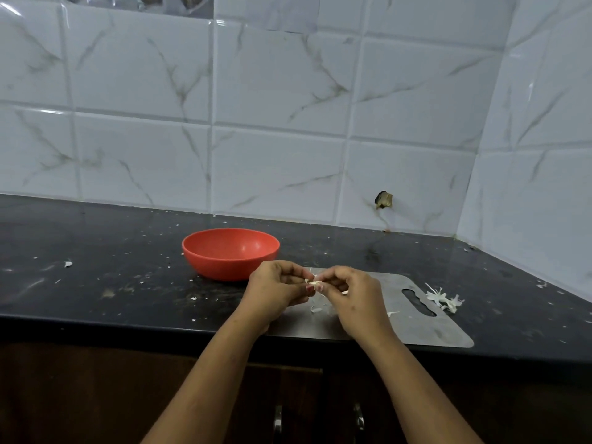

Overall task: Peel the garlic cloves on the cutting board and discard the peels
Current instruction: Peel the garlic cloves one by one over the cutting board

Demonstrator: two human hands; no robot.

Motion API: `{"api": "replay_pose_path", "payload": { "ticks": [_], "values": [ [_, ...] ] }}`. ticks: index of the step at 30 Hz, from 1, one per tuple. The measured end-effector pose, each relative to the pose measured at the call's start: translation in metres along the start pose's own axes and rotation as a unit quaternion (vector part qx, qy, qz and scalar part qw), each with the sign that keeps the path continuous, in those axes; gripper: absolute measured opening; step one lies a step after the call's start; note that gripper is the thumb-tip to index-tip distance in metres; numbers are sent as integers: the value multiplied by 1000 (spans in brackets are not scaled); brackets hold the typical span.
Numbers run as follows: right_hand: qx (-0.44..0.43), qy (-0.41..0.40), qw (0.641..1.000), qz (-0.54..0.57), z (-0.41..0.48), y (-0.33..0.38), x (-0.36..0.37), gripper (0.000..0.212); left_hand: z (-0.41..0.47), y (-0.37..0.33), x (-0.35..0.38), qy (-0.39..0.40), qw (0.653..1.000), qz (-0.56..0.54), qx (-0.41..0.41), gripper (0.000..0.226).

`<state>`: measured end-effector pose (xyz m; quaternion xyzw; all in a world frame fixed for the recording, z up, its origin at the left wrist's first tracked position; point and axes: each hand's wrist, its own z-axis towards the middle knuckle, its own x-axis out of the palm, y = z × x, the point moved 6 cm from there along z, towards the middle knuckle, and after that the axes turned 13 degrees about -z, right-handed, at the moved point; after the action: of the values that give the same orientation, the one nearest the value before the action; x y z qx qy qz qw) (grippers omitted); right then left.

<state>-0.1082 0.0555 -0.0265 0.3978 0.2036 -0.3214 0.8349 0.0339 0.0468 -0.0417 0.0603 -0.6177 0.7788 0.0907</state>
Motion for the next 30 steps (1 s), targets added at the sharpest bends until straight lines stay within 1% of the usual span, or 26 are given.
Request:
{"api": "replay_pose_path", "payload": {
  "ticks": [4, 8, 13, 18, 20, 26, 30],
  "values": [
    [32, 12, 999, 23, 6, -7, 1, 5, 0, 0, 1, -18, 999, 46, 15, 2],
    [64, 40, 994, 78, 8, -10, 5, 10, 0, -3, 1, -27, 993, 105, 40, 3],
    [93, 46, 984, 145, 7, -15, 8, 13, -2, -7, 5, -24, 973, 214, 87, 5],
    [88, 60, 982, 155, 5, -14, 10, 15, -4, -11, 10, -15, 950, 288, 123, 10],
    [97, 64, 977, 177, 5, -15, 11, 16, -5, -13, 11, -13, 944, 303, 134, 12],
    [102, 69, 967, 221, 2, -13, 10, 19, -8, -15, 13, -16, 944, 295, 148, 10],
    [102, 68, 967, 225, 2, -13, 9, 20, -9, -16, 15, -23, 930, 326, 167, 10]
  ]
}}
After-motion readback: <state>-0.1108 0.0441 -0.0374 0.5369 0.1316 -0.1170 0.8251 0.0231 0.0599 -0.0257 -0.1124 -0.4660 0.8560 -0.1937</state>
